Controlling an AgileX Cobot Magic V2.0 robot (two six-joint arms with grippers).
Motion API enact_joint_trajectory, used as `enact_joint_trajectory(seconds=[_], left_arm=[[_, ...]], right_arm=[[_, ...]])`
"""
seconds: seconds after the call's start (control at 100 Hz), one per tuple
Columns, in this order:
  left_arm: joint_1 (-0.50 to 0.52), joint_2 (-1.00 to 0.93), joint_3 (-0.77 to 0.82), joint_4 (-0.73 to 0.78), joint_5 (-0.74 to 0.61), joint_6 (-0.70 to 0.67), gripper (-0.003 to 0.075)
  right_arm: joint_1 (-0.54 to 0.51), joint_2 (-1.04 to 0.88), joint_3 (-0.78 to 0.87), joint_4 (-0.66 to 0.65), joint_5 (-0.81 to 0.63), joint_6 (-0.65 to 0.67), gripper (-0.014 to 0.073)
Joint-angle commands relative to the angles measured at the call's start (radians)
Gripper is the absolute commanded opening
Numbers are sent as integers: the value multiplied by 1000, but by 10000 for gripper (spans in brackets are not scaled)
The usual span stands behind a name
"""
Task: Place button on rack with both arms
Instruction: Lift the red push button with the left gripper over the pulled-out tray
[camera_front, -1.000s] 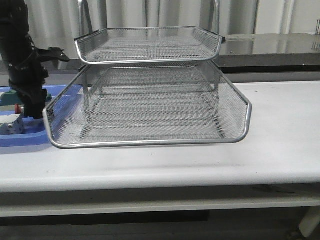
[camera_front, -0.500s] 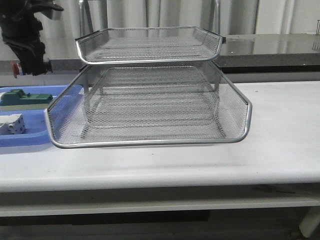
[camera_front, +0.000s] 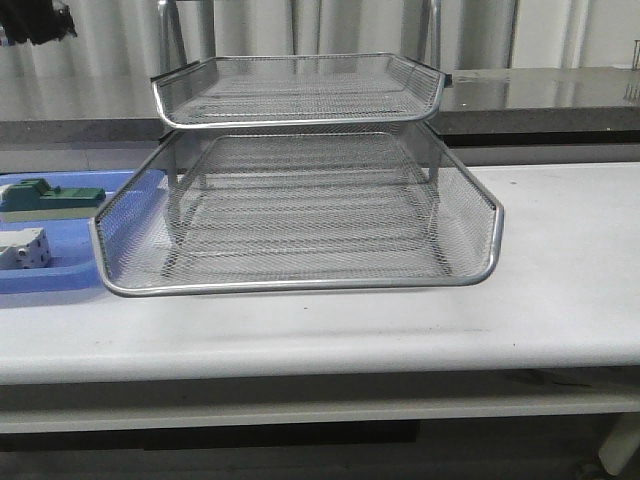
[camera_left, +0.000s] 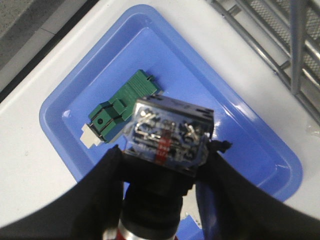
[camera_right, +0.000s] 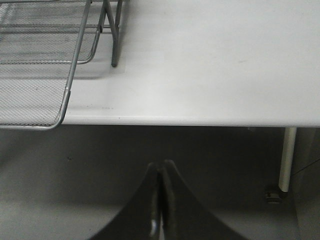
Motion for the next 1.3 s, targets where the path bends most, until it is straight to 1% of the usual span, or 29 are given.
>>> enact_joint_trajectory(seconds=[0.0, 0.16, 0.36, 0.57, 0.75, 0.92, 1.13, 1.29], left_arm=[[-20, -131, 36, 2, 12, -29, 17], [-67, -246, 167, -11, 12, -60, 17], [-133, -371, 323, -96, 12, -74, 17], [-230, -443, 443, -139, 12, -75, 17], [-325, -441, 486, -154, 5, -75, 17], [-403, -405, 495, -157, -36, -75, 17], [-458, -322, 495, -163, -105, -75, 17], [-476, -259, 495, -178, -172, -75, 17]], right_arm=[[-5, 4, -33, -16, -58, -2, -71], [-5, 4, -33, -16, -58, -2, -71], [-5, 4, -33, -16, -58, -2, -71], [-5, 4, -33, -16, -58, -2, -71], [-5, 4, -33, -16, -58, -2, -71], [-5, 4, -33, -16, -58, -2, -71], [-5, 4, -33, -16, -57, -2, -71], [-5, 4, -33, -16, -57, -2, -71]])
